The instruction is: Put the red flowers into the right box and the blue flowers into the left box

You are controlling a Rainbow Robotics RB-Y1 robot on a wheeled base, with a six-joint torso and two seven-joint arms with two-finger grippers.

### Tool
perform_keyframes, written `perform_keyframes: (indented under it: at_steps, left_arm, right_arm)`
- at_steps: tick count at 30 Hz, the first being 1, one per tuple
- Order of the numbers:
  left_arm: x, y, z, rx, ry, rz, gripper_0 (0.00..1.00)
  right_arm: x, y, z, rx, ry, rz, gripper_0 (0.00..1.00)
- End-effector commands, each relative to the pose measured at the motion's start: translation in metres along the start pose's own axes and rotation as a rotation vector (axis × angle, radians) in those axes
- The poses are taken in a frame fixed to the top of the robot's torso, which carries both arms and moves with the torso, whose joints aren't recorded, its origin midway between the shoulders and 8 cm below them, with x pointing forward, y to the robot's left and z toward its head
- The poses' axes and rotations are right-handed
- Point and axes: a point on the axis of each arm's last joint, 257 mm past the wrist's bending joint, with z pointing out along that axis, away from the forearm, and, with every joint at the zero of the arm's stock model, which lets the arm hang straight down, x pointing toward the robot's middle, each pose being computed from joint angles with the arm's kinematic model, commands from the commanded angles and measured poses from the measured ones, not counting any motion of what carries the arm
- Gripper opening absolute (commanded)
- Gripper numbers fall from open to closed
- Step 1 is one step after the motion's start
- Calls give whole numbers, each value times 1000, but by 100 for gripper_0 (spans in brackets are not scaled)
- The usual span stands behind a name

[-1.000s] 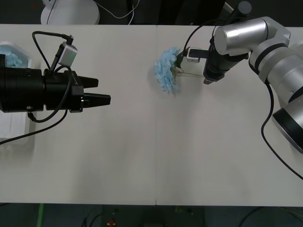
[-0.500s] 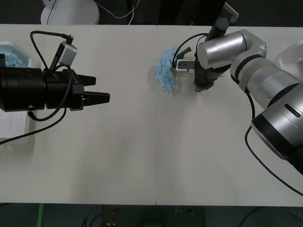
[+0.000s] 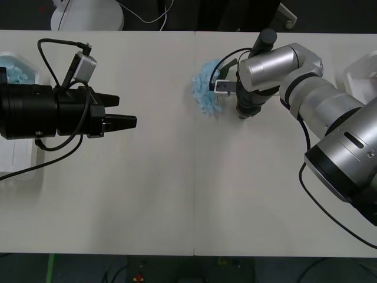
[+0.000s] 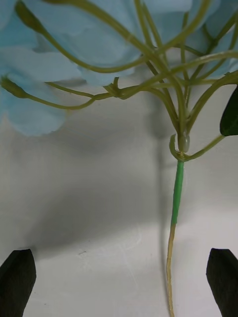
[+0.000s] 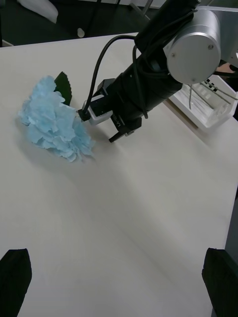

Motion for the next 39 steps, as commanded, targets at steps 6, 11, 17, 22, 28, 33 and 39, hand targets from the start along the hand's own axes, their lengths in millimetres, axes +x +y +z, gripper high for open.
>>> perform_keyframes:
  at_steps: [6, 11, 17, 22, 28, 33, 39]
  left_arm:
    - [-14, -1, -5, -23, -42, 94, 100]
    - [-14, -1, -5, -25, -42, 96, 100]
    - [-13, 1, -5, -31, -37, 97, 100]
    - [-11, 2, -5, -36, -34, 95, 100]
    - [-13, 4, -4, -42, -42, 95, 100]
    - [-13, 3, -4, -42, -43, 96, 100]
    - [-12, 3, -4, -42, -42, 96, 100]
  right_arm:
    - [-56, -21, -21, 44, -86, -32, 99]
    - [-65, -19, -20, 49, -103, -34, 93]
    - [-81, -13, -20, 48, -132, -34, 89]
    - [-99, -9, -21, 53, -169, -29, 89]
    - [-117, 1, -22, 31, -215, -4, 86]
    - [-117, 2, -21, 30, -214, -6, 59]
    - [-113, 10, -21, -4, -199, -7, 18]
